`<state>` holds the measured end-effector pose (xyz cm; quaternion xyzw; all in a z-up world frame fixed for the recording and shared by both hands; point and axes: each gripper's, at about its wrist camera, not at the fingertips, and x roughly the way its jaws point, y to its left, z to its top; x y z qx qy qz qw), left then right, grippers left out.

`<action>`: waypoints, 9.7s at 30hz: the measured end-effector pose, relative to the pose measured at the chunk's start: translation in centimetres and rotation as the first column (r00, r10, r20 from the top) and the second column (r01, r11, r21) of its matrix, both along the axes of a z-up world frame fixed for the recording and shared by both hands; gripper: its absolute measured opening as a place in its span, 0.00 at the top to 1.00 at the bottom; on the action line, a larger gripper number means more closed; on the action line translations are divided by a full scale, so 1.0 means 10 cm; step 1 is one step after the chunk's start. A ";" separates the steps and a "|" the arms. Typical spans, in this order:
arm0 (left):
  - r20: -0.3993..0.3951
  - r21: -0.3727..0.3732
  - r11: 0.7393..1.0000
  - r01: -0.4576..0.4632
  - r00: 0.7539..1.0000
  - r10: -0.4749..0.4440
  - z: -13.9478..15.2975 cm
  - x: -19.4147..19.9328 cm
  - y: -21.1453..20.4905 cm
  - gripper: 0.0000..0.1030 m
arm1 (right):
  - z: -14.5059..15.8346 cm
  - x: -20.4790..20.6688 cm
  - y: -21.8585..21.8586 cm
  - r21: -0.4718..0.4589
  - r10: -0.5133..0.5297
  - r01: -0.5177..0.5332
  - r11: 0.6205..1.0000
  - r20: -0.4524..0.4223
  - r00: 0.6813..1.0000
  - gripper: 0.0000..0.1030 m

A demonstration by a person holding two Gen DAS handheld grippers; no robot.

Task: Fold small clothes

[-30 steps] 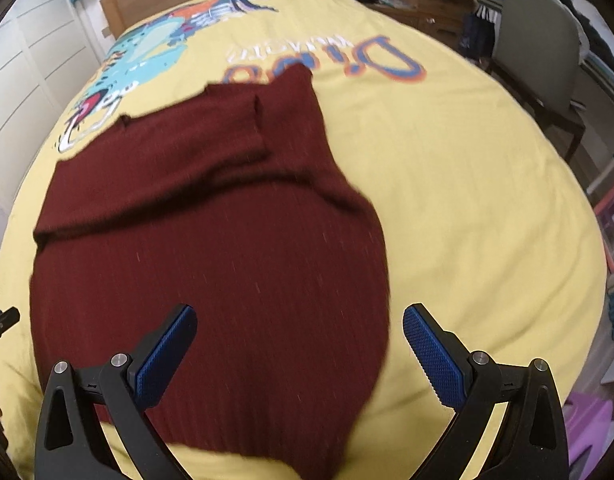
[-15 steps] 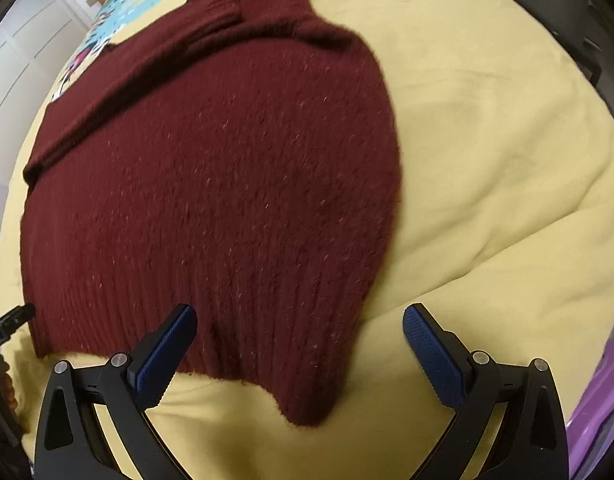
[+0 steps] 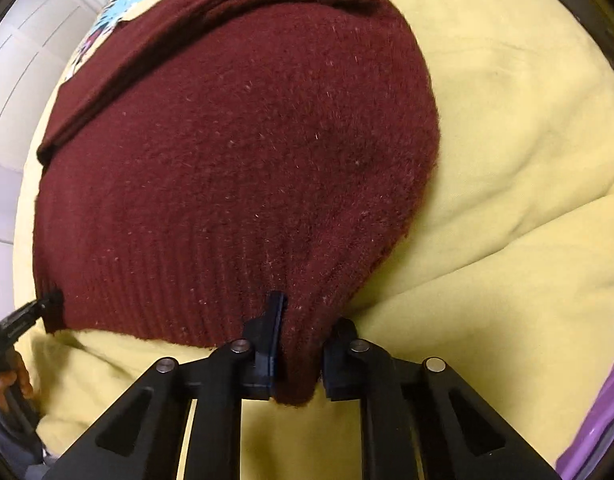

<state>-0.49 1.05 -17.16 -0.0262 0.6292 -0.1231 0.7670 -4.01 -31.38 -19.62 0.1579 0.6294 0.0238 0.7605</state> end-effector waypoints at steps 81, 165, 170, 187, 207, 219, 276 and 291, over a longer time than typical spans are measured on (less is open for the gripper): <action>0.369 0.097 0.995 -0.018 0.929 -0.020 1.05 2.23 -0.55 0.01 | 1.03 2.39 0.84 -0.234 0.176 -0.097 0.967 0.346 0.922 0.00; 0.065 -0.125 0.991 -0.058 0.996 0.066 0.52 2.18 0.41 0.77 | 0.84 1.15 0.14 -0.263 0.017 0.062 0.963 0.288 0.957 0.00; 0.092 -0.156 0.987 -0.026 0.995 0.041 0.84 2.17 0.29 0.79 | 0.91 1.14 0.03 -0.250 0.005 0.075 0.965 0.307 0.952 0.00; 0.218 -0.155 0.966 0.206 0.961 -0.169 1.52 2.52 -1.65 0.80 | 1.13 1.07 -0.83 -0.197 -0.112 0.201 0.960 0.386 0.916 0.00; 0.105 0.087 0.943 0.321 0.938 -0.329 0.59 2.33 -3.19 0.69 | 0.76 0.84 -1.26 -0.176 -0.182 0.235 0.956 0.270 0.945 0.00; 0.064 0.020 0.963 0.271 0.960 -0.271 0.80 2.36 -3.05 0.06 | 0.83 0.81 -1.20 -0.186 -0.167 0.223 0.957 0.276 0.946 0.00; 0.069 0.044 0.991 0.125 0.989 -0.128 0.71 2.28 -1.43 0.01 | 0.94 2.37 -0.66 -0.257 0.172 -0.151 0.954 0.059 0.983 0.80; 0.072 0.053 0.989 0.139 0.987 -0.143 0.70 2.48 -1.81 0.01 | 0.75 2.32 -1.02 -0.138 0.022 -0.010 0.990 0.085 0.996 0.26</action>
